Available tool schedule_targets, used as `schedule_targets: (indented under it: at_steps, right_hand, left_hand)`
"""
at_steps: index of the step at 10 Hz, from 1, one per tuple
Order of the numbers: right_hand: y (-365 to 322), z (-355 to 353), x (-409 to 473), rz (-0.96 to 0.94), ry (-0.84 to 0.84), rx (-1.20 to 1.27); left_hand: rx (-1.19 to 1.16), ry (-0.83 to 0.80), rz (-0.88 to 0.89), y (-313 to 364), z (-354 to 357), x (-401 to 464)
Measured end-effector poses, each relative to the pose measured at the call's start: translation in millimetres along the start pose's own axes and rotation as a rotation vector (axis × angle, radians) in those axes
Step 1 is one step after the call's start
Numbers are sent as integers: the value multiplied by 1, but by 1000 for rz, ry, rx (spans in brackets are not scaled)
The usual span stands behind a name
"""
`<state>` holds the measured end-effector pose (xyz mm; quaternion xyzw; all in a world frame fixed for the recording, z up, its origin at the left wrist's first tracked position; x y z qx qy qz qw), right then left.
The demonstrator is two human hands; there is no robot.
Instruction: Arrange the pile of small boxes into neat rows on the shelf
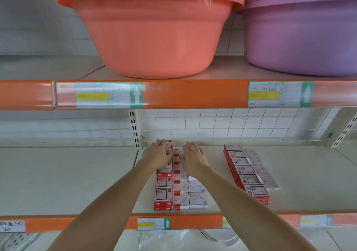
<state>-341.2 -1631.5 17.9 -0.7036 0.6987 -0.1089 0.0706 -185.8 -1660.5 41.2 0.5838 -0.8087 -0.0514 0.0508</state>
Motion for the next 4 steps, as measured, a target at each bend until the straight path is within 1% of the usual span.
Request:
schedule_targets:
  at_steps: [3,4]
  right_hand:
    - [5,-5,-6,1,13,37]
    - [11,-8,-8,2,23,60]
  left_hand:
    - [175,-8,-36,9,-8,2]
    - [179,16,36,19,-8,5]
Point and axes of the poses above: each hand's wrist, its own x-axis towards the middle knuckle, its own z-axis out of the palm, y = z × x, the point moved 2 cm from there along x, towards the middle knuckle, and after that the axes turned 5 degrees about z, right-handed, at the moved point
